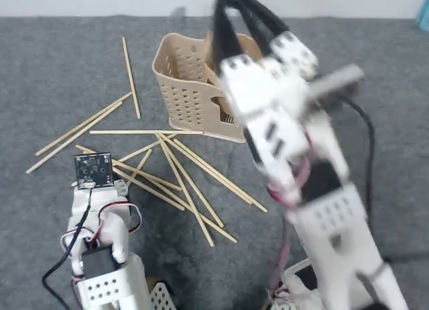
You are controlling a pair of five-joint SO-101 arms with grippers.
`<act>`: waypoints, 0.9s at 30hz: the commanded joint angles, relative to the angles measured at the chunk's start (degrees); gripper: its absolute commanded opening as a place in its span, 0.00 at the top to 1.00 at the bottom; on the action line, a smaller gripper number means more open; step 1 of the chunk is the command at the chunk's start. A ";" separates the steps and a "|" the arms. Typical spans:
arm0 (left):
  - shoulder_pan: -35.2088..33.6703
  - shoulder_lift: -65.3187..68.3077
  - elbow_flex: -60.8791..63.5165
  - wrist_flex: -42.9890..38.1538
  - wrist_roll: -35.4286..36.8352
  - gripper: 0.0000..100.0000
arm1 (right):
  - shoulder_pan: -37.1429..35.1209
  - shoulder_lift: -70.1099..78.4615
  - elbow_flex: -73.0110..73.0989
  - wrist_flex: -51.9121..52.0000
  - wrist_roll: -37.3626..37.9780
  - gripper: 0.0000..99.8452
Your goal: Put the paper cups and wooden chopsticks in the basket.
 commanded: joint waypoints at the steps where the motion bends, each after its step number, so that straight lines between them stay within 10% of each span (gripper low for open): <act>1: 0.35 -0.79 -0.22 0.18 -0.79 0.98 | -0.31 12.62 -12.84 -1.71 -0.18 0.99; 27: 0.62 -0.88 -0.22 -0.26 -0.79 0.98 | -2.59 39.96 -14.24 -1.71 -3.78 0.90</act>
